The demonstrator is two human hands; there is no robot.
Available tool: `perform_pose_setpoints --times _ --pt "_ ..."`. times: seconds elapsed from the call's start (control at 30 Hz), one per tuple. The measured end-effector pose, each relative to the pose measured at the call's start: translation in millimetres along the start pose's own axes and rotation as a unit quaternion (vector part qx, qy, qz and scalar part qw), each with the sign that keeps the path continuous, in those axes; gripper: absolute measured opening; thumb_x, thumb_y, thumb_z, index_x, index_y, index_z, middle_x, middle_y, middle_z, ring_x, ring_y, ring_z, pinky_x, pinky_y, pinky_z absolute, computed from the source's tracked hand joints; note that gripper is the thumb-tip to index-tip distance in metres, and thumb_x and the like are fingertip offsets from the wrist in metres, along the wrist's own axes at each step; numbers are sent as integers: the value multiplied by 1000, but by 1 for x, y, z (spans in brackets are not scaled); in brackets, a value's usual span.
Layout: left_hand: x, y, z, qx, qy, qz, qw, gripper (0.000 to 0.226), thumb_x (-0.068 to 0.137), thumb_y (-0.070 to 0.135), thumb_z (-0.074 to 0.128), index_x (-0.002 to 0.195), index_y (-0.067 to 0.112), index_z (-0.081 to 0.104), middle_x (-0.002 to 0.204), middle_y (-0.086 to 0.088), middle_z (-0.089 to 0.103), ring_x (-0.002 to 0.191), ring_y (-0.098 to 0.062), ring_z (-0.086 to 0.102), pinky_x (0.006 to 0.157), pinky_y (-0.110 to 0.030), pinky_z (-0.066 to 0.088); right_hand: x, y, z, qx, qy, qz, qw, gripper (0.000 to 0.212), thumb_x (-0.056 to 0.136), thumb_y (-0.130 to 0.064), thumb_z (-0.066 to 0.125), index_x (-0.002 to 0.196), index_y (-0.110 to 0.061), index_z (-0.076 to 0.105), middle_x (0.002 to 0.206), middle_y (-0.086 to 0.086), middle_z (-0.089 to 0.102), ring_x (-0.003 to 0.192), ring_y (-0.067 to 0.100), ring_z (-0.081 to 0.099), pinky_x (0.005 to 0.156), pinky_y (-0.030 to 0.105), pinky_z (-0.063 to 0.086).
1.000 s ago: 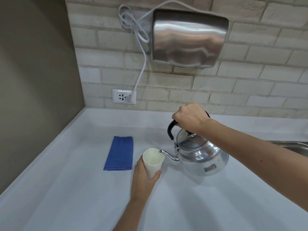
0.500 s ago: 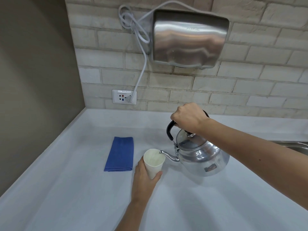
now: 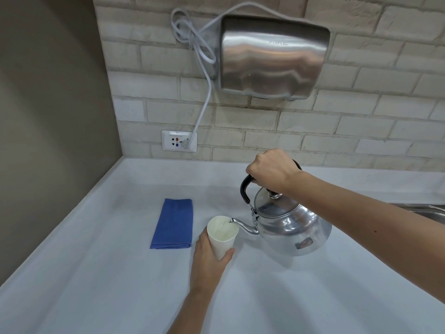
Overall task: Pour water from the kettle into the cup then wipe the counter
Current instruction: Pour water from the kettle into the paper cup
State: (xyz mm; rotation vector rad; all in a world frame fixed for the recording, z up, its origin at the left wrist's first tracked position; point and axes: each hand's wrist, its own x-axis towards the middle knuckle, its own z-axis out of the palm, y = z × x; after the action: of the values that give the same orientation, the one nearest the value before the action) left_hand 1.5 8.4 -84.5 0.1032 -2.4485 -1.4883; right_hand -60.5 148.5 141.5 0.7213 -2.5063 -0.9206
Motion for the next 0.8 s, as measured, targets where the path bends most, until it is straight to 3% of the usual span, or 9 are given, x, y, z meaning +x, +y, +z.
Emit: perform_pose_setpoints --times 0.2,0.37,0.43,0.6,0.8 --pt "0 1 0 -3 1 -1 1000 78 69 37 77 132 16 36 130 -3 51 119 -21 47 98 -35 44 1 1 0 -6 0 -6 1000 23 92 -13 49 70 -13 47 82 8 68 60 25 42 42 22 15" --pt "0 1 0 -4 -1 -2 1000 78 69 36 77 132 15 36 131 -2 51 120 -21 46 99 -36 44 0 1 -3 -5 3 -6 1000 18 93 -16 51 81 -10 62 84 8 69 71 28 60 50 27 29" --pt "0 1 0 -3 -2 -1 1000 77 70 36 76 132 16 36 131 -2 51 120 -20 47 99 -35 44 0 1 -4 -1 4 -2 1000 17 93 -16 51 83 -10 63 85 9 69 69 27 56 53 28 30" --pt "0 0 0 0 1 -4 1000 76 68 37 77 130 17 38 128 -2 52 118 -20 48 96 -34 45 1 2 -4 -5 5 -6 1000 21 93 -14 49 71 -14 48 85 9 68 62 25 43 42 22 16" --pt "0 -1 -1 -1 2 -5 1000 75 68 39 77 128 18 38 126 -1 53 117 -20 49 95 -35 46 1 2 -6 1 -1 -10 1000 22 92 -14 49 71 -14 46 86 10 68 64 26 42 42 22 14"
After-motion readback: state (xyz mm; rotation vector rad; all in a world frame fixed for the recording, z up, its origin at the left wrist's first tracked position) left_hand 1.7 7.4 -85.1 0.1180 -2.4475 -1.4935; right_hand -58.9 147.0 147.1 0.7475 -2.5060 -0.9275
